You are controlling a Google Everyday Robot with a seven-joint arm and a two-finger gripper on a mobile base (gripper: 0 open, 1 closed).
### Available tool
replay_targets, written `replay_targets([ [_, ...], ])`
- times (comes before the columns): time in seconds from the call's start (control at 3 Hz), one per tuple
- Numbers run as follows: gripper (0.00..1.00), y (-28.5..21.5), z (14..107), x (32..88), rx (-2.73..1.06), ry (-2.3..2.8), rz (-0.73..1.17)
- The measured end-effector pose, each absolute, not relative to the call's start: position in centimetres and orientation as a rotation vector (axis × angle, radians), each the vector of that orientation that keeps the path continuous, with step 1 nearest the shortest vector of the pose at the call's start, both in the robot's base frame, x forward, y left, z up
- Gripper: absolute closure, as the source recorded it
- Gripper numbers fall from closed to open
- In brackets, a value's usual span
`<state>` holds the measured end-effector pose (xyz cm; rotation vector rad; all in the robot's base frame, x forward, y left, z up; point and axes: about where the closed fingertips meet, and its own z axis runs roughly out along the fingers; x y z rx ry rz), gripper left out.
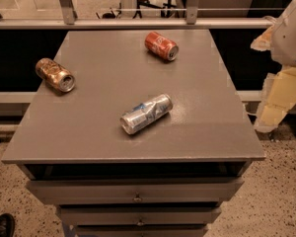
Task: Pick coke can
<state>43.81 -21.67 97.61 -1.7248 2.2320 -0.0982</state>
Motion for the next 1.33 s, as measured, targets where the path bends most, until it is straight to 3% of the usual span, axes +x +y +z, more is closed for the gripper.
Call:
replay_targets([
  [0.67, 0.00, -21.0, 96.7, 46.5, -1.750, 2.163, -0.096],
  [1.33, 0.00, -19.1, 94.2, 59.4, -1.666, 2.012, -0.060],
])
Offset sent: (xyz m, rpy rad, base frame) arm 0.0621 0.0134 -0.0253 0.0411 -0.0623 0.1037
